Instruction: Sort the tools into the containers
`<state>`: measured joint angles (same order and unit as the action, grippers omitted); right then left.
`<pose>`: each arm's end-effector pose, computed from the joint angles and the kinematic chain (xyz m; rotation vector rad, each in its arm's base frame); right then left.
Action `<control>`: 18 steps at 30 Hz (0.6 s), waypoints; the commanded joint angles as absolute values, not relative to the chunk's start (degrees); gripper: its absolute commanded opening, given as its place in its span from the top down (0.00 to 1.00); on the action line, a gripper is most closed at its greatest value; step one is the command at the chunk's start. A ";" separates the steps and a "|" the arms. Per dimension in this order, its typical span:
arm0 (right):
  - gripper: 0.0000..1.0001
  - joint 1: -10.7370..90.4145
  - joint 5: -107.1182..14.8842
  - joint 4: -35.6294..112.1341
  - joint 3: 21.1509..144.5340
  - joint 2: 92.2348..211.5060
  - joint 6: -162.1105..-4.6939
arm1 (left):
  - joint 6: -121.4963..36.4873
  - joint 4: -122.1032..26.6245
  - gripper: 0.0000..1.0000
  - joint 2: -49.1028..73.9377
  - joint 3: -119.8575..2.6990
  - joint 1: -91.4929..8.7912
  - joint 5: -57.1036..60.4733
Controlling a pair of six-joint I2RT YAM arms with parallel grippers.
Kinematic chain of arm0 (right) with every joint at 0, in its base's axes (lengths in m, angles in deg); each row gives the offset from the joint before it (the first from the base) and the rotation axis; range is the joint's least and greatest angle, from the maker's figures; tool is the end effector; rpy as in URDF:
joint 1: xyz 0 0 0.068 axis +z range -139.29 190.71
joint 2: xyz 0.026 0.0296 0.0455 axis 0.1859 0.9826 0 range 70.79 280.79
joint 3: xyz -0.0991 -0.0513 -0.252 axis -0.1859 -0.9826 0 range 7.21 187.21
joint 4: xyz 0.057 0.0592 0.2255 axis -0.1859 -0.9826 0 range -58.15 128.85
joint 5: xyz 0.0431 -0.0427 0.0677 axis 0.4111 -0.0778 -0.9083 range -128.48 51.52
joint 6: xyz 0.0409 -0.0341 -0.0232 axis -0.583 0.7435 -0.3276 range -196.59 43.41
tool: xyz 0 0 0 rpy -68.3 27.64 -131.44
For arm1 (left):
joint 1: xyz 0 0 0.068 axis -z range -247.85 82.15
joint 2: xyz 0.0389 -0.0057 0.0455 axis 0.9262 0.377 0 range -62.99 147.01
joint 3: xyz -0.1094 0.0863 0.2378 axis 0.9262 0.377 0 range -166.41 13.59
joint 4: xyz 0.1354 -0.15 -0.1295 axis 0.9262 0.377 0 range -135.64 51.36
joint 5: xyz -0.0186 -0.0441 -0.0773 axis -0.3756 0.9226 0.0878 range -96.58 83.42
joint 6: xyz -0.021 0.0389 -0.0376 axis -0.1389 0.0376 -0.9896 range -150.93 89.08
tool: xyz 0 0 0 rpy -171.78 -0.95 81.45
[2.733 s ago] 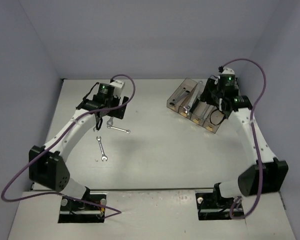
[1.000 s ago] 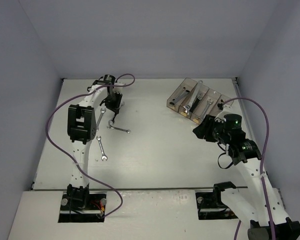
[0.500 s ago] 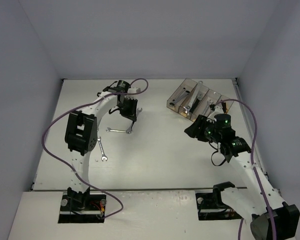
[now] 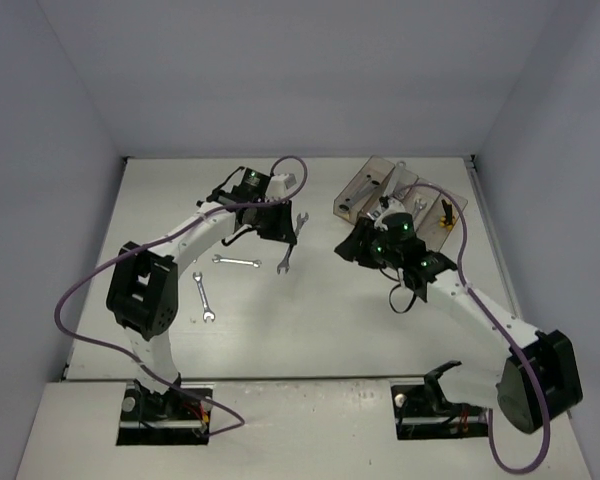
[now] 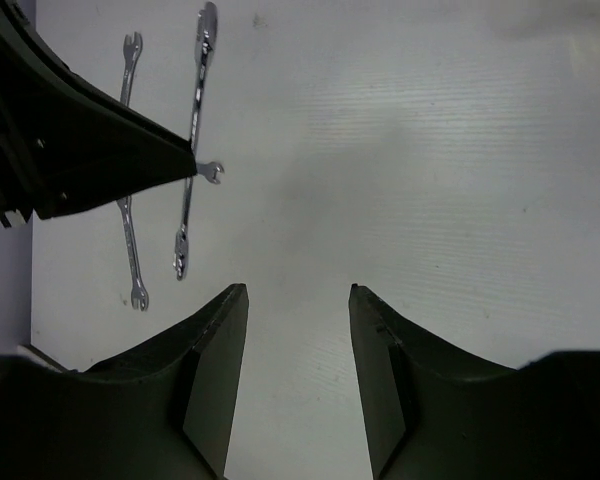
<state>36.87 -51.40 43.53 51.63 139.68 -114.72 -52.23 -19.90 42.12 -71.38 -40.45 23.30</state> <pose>0.2281 0.1223 0.2863 0.0508 2.0295 0.9511 0.3414 -0.2002 0.2720 0.3964 2.4431 -1.0094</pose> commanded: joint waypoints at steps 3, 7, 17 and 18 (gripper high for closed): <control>0.58 40.00 -45.84 52.89 59.80 145.17 -116.00 | -55.92 -27.55 1.00 35.16 -70.94 -37.84 25.84; 0.58 40.33 -45.45 54.02 62.72 148.68 -115.82 | -56.53 -28.44 1.00 33.93 -69.94 -36.86 26.23; 0.58 41.26 -45.60 55.18 68.53 155.62 -115.29 | -57.29 -29.46 1.00 31.61 -69.13 -35.63 26.65; 0.58 41.36 -45.66 55.20 68.82 156.38 -115.38 | -57.29 -29.52 1.00 31.46 -69.12 -35.60 26.59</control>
<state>40.54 -46.75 50.51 65.02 155.18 -115.57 -56.13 -25.03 36.56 -68.14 -36.20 24.97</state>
